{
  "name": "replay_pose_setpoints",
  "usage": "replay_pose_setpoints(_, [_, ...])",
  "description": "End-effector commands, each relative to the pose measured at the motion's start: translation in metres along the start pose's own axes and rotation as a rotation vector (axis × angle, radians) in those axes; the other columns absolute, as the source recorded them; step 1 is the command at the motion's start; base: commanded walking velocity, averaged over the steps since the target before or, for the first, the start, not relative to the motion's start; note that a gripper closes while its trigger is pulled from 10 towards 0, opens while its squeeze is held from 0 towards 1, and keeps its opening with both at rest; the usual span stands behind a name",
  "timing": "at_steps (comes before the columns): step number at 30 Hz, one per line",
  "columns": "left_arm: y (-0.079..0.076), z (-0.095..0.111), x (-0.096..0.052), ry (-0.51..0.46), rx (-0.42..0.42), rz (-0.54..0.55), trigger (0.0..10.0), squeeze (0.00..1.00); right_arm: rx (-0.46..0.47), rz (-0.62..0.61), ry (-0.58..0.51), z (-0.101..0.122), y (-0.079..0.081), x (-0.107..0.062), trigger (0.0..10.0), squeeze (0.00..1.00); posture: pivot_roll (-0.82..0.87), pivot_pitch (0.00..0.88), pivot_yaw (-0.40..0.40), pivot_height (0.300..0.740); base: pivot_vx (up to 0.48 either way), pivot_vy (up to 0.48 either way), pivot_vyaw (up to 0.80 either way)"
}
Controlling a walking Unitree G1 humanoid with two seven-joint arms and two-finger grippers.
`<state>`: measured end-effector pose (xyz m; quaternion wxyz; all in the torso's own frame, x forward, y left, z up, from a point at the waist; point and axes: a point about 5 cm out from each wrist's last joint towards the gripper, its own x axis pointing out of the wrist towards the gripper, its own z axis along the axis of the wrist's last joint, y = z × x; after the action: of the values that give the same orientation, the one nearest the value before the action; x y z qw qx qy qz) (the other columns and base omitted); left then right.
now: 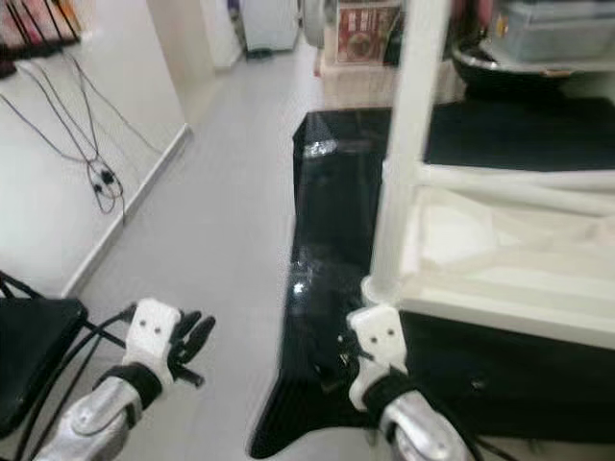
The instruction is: Building children table
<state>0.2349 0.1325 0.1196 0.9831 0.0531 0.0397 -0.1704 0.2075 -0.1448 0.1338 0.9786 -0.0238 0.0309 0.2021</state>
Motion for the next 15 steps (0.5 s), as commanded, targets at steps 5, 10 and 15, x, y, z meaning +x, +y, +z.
replay_pose_setpoints(5, [0.007, -0.006, -0.001, 0.026, 0.021, 0.018, 10.0, 0.00, -0.020, 0.027, -0.004, -0.001, 0.005, 0.007, 10.0, 0.00, -0.03, 0.075, 0.043, 0.740, 0.000, 0.469, 0.00])
replay_pose_setpoints(10, [0.008, -0.004, -0.003, 0.004, -0.006, 0.008, 10.0, 0.00, -0.022, -0.027, -0.017, 0.002, 0.003, 0.015, 10.0, 0.00, -0.03, 0.071, 0.045, 0.740, 0.000, 0.094, 0.00])
replay_pose_setpoints(15, [0.007, -0.003, -0.008, -0.005, -0.077, 0.003, 10.0, 0.00, 0.015, -0.061, -0.026, 0.004, 0.002, 0.021, 10.0, 0.00, -0.03, 0.075, 0.045, 0.740, 0.079, 0.000, 0.00])
